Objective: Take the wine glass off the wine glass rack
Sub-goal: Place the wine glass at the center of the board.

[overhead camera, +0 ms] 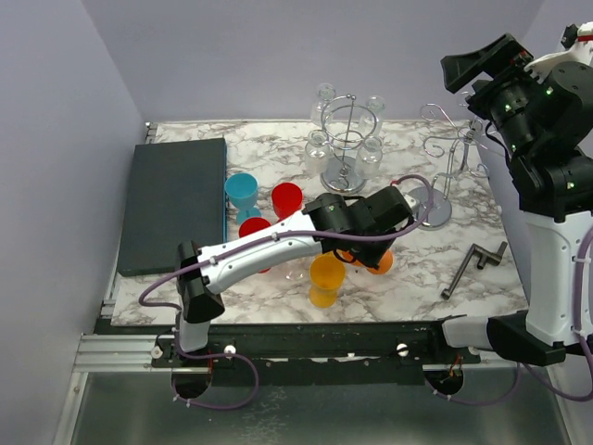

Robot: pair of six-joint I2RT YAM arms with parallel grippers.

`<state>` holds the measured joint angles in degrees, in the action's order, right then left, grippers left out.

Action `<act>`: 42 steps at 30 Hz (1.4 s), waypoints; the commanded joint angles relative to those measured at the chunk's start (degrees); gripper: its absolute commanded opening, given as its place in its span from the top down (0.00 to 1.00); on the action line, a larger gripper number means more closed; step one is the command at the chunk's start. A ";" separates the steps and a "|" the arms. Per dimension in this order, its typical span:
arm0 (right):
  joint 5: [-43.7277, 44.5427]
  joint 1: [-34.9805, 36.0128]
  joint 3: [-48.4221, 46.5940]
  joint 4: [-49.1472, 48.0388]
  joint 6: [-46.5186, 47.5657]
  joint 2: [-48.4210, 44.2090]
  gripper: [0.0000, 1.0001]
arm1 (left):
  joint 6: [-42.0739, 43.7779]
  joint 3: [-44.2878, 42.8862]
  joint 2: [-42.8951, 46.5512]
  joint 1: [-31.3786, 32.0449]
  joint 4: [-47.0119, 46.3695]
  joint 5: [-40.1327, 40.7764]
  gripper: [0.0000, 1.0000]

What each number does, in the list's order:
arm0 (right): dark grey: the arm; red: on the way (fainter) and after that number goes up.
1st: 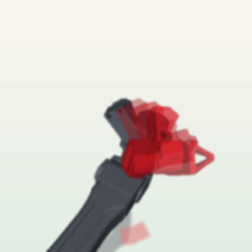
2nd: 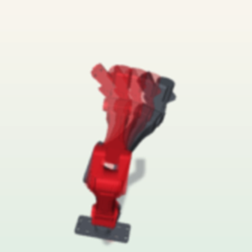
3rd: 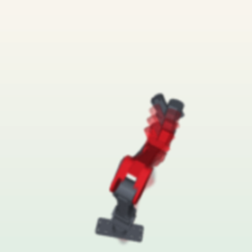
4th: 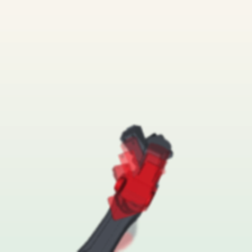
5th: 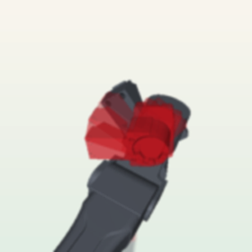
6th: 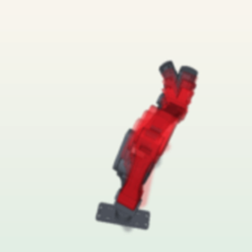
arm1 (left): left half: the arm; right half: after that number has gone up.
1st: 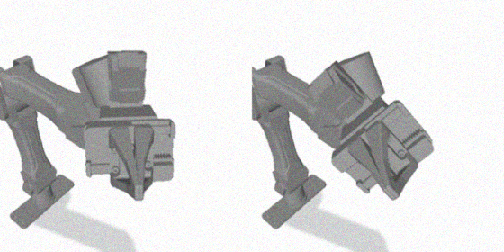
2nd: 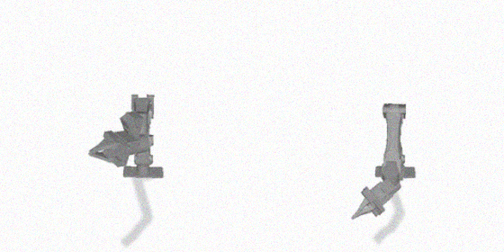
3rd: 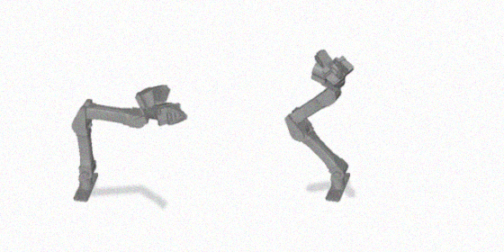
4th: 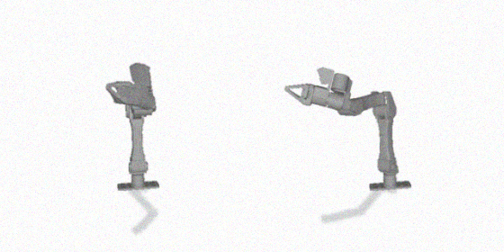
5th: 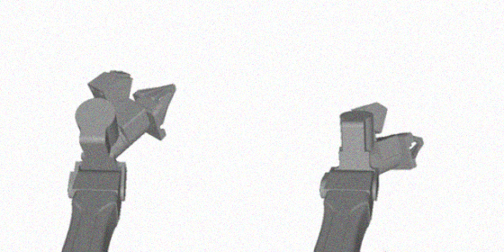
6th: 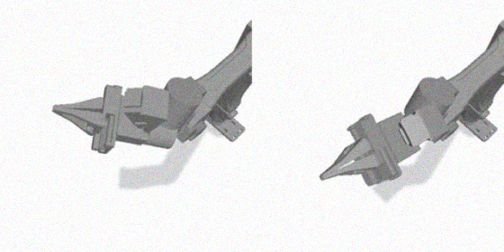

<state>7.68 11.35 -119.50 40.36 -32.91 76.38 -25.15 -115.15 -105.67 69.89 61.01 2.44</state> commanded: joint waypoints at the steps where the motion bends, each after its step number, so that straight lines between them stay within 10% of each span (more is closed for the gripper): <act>1: 5.10 0.19 3.07 -0.88 0.66 -4.17 0.00 | 2.75 -3.37 -3.22 0.25 2.21 -1.04 1.00; 42: 10.71 0.23 12.45 -7.78 -1.43 -16.04 0.00 | 7.90 -13.96 -17.64 0.30 10.10 -5.16 0.84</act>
<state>17.82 11.35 -107.63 33.08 -33.69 60.38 -18.06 -127.07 -122.34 69.89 70.04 -1.67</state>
